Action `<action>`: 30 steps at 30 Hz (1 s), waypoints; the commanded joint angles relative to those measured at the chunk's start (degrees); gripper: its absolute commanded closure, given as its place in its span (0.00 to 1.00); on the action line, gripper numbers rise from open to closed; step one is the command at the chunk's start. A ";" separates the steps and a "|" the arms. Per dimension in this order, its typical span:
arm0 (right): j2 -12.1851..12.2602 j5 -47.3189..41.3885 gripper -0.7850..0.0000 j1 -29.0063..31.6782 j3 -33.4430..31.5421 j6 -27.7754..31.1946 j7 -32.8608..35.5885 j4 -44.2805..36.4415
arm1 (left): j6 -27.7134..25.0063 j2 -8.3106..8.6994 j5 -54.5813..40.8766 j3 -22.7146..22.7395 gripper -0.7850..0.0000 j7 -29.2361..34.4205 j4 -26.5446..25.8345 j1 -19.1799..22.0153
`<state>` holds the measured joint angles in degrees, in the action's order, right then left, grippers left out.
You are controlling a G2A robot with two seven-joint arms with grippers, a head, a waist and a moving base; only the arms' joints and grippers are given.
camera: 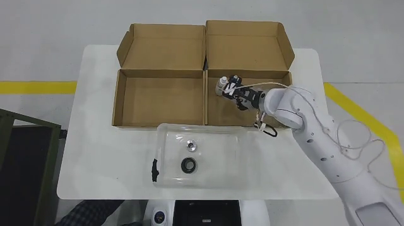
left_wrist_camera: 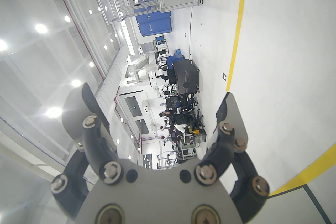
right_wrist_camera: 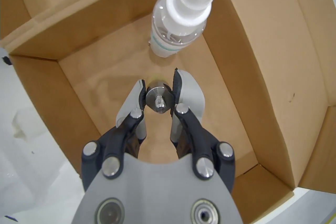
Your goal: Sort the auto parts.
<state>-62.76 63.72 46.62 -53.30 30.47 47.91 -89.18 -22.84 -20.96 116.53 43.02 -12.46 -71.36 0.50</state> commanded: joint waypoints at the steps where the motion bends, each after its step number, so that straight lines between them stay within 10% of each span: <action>1: -0.28 0.11 1.00 -0.82 0.66 -0.42 0.32 1.06 | 0.00 0.00 0.00 0.00 0.00 0.00 0.00 0.00; 8: -1.48 0.97 1.00 -3.90 3.67 -0.66 1.25 5.49 | 0.00 0.00 0.00 0.00 0.00 0.00 0.00 0.00; 18: -2.81 0.32 0.62 -5.81 6.01 -0.66 0.39 8.23 | 0.00 0.00 0.00 0.00 0.00 0.00 0.00 0.00; 30: -0.72 0.20 0.45 -0.99 -1.04 0.99 1.71 -2.53 | 0.00 0.00 0.00 0.00 0.00 0.00 0.00 0.00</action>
<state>-63.69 63.95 45.02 -53.58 31.33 49.54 -90.37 -22.84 -20.96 116.53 43.02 -12.46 -71.36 0.50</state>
